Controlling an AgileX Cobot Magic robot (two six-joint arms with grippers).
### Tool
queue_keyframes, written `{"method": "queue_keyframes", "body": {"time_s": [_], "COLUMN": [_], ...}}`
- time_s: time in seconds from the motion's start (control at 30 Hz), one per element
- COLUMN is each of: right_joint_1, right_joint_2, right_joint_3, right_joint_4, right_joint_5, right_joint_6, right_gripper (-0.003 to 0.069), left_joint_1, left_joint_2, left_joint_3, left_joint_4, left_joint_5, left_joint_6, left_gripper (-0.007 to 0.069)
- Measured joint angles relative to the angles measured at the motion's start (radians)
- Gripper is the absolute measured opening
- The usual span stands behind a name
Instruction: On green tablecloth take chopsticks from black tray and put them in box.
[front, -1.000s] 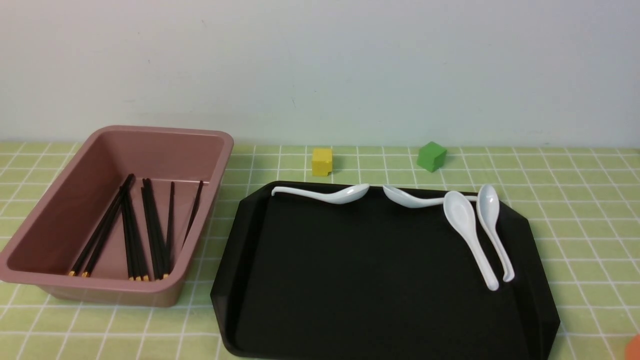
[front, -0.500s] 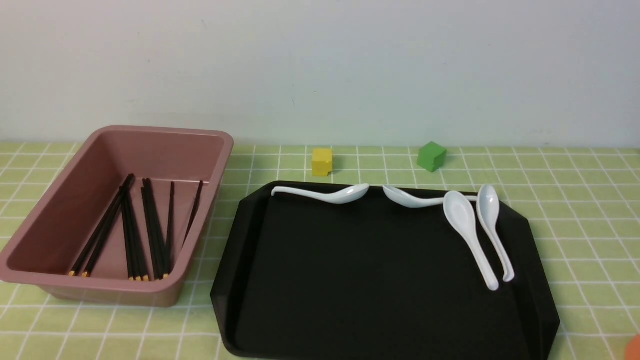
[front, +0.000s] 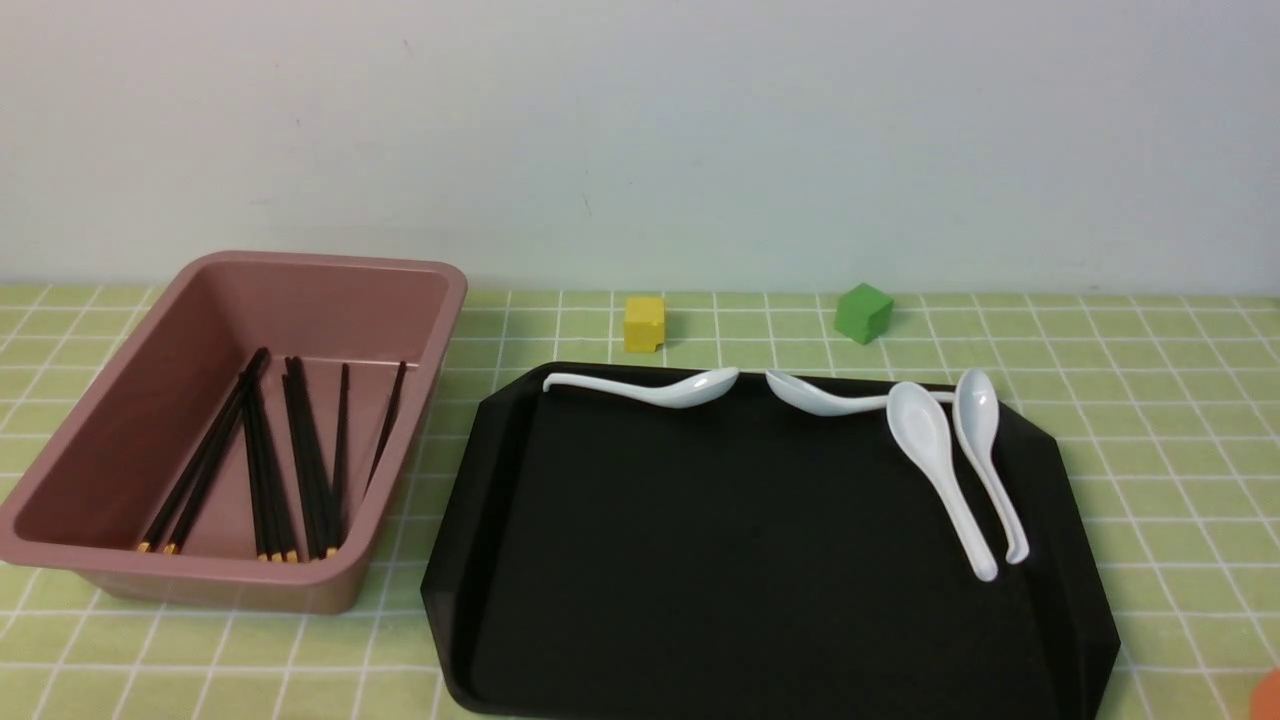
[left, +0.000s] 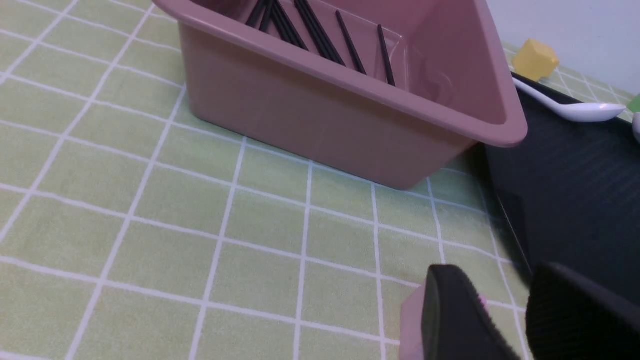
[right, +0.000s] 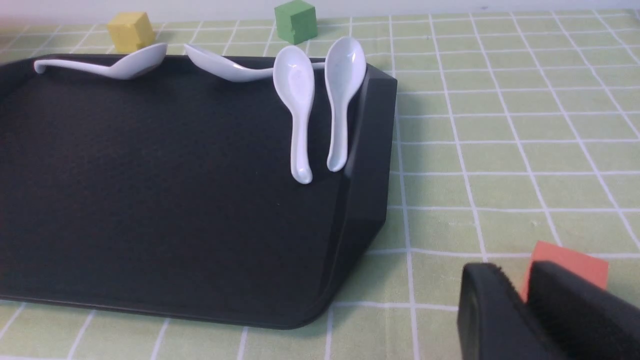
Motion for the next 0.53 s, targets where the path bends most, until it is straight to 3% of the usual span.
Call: {"method": "queue_keyframes", "body": {"time_s": [0.53], "right_joint_1": [0.0], "right_joint_2": [0.0], "right_joint_3": [0.0], "right_joint_4": [0.0], "right_joint_5": [0.0], "right_joint_6": [0.0], "right_gripper": [0.0169], "left_joint_1": [0.0], "left_joint_2": [0.0], "left_joint_3": [0.0], "left_joint_4": [0.0], "left_joint_5": [0.0], "left_joint_6": [0.0], "left_gripper": [0.0237]}}
